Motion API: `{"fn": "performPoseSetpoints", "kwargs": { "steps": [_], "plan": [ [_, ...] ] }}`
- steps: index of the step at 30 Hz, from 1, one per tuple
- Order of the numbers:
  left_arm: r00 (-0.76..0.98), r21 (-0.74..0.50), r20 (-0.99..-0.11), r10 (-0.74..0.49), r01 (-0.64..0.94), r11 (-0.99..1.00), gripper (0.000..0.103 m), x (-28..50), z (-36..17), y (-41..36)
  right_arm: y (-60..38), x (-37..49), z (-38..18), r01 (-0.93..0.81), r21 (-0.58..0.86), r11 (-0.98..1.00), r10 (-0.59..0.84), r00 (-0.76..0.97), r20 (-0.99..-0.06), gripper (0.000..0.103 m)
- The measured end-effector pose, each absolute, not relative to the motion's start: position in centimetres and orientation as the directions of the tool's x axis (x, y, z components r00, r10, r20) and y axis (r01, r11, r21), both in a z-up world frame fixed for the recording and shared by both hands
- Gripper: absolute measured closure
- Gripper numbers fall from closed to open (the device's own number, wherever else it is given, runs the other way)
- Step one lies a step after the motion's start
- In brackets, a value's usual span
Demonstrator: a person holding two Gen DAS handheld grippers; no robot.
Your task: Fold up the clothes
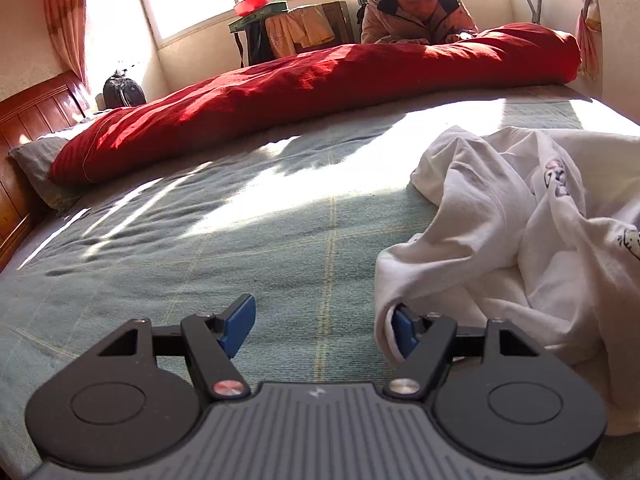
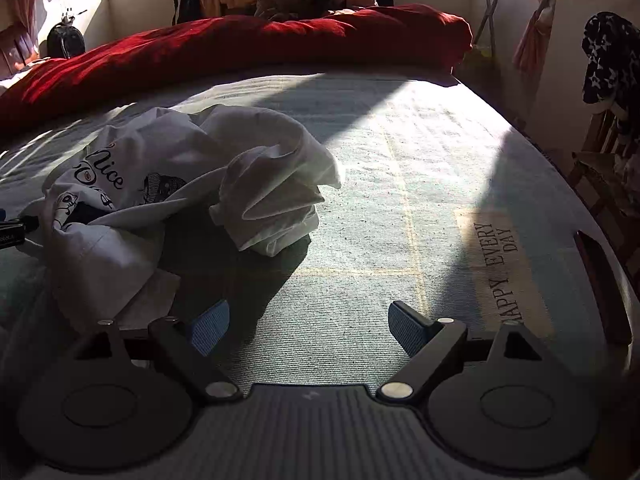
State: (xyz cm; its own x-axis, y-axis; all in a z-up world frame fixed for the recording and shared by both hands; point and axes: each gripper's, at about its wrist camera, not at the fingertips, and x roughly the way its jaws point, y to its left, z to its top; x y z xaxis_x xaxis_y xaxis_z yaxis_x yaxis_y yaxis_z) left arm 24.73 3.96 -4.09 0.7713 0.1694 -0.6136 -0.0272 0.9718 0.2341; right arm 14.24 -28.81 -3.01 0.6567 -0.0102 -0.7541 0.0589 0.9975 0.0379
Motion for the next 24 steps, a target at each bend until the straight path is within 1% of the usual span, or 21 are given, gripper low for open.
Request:
{"fn": "performPoseSetpoints", "kwargs": {
  "steps": [3, 6, 8, 11, 15, 17, 23, 24],
  "plan": [
    [0.782, 0.235, -0.593, 0.193, -0.062, 0.97, 0.031, 25.6, -3.3, 6.0, -28.6, 14.3, -3.0, 0.059, 0.024, 0.998, -0.021, 0.655, -0.755, 0.013],
    [0.783, 0.268, -0.567, 0.254, -0.116, 0.956, 0.031, 26.7, -3.0, 8.1, -28.5, 14.4, -3.1, 0.065, 0.008, 0.998, -0.037, 0.649, -0.76, 0.013],
    [0.769, 0.261, -0.573, 0.284, -0.158, 0.952, 0.031, 27.8, -3.2, 10.2, -28.5, 14.6, -3.2, 0.072, 0.005, 0.997, -0.043, 0.645, -0.763, 0.013],
    [0.739, 0.242, -0.604, 0.298, -0.186, 0.952, 0.031, 28.8, -3.9, 12.6, -28.1, 14.7, -3.3, 0.068, 0.003, 0.998, -0.041, 0.64, -0.767, 0.013],
    [0.731, 0.216, -0.63, 0.261, -0.157, 0.964, 0.031, 28.4, -5.1, 13.7, -27.2, 15.0, -3.3, 0.054, -0.004, 0.999, -0.037, 0.637, -0.77, 0.013],
    [0.732, 0.2, -0.642, 0.228, -0.126, 0.972, 0.033, 27.7, -5.2, 13.5, -26.7, 15.2, -3.2, 0.039, 0.007, 0.999, -0.019, 0.637, -0.77, 0.013],
    [0.782, 0.141, -0.617, 0.09, -0.002, 0.99, 0.031, 23.6, -3.7, 12.1, -25.3, 16.3, -2.6, -0.005, 0.051, 0.999, 0.042, 0.656, -0.753, 0.013],
    [0.787, 0.135, -0.612, 0.072, 0.014, 0.991, 0.029, 23.0, -3.5, 11.7, -25.0, 16.6, -2.4, -0.01, 0.066, 0.998, 0.057, 0.66, -0.749, 0.013]
  ]
}}
